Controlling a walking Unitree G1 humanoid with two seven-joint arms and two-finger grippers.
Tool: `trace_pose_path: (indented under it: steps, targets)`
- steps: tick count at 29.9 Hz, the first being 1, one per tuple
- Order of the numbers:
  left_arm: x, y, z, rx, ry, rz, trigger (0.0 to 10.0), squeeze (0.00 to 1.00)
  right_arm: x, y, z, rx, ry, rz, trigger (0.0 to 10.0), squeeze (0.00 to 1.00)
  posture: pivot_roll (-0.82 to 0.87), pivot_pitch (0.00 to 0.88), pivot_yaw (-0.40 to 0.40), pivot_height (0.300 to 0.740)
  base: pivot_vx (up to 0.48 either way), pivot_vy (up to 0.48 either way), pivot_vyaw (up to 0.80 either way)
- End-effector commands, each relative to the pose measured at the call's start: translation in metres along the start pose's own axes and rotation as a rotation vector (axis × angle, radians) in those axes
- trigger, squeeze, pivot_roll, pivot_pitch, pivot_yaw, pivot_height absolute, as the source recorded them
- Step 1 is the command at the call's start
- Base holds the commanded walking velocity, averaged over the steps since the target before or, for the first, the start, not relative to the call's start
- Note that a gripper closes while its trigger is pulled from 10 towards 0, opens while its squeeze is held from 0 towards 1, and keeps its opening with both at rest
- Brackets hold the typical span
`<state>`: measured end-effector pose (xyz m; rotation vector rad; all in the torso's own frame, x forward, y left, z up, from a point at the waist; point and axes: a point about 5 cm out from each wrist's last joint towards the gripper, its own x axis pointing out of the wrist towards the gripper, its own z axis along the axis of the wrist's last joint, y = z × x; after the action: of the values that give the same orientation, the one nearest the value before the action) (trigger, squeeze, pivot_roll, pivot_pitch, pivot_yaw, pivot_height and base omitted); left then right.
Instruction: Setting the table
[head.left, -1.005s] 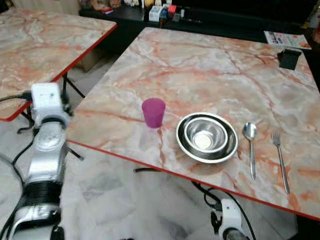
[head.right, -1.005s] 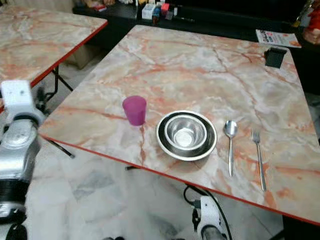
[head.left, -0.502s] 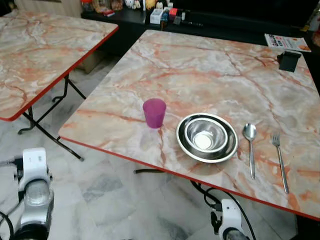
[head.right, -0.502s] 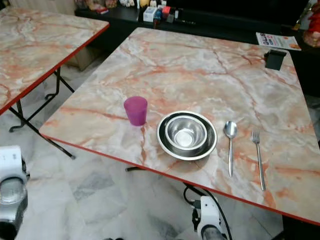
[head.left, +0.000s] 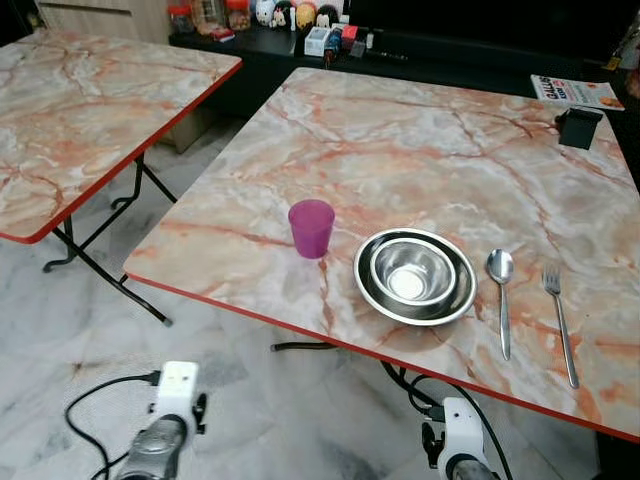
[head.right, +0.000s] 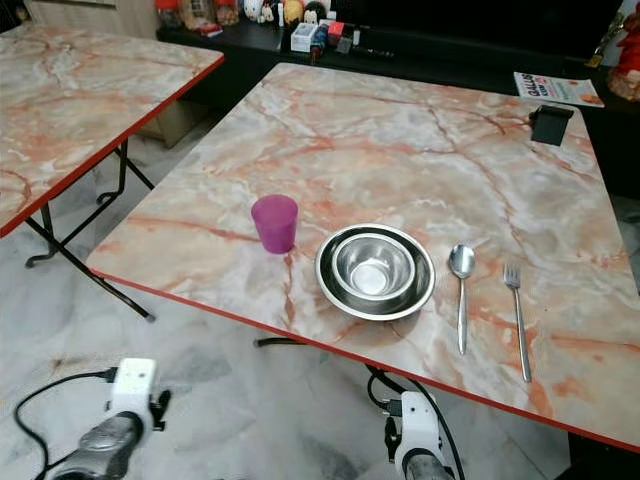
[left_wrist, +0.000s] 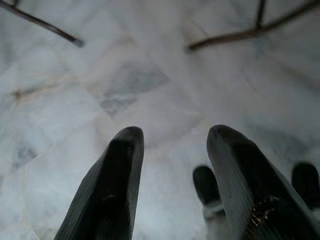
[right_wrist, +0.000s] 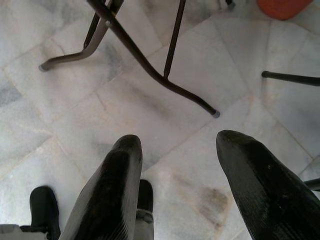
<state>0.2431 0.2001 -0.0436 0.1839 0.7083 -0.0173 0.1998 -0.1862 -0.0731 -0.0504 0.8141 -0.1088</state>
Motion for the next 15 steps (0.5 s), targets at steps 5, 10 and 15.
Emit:
trace_pose_path:
  steps: [5,10,15]
  targets:
    - [-0.002,-0.007,-0.017,0.041,0.093,-0.023,10.0,0.00,-0.001,-0.002,-0.004,0.015,0.022,-0.007,10.0,0.00,-0.01,0.036,-0.004,0.740,0.000,0.000,0.00]
    - [-0.002,-0.012,-0.018,0.053,0.098,-0.040,10.0,0.00,-0.001,-0.003,-0.005,0.026,0.025,-0.014,10.0,0.00,-0.01,0.037,0.001,0.740,0.000,0.050,0.00]
    - [-0.002,-0.016,-0.015,0.061,0.094,-0.049,10.0,0.00,0.000,-0.004,-0.003,0.035,0.023,-0.022,10.0,0.00,0.00,0.061,0.003,0.740,0.000,0.284,0.00]
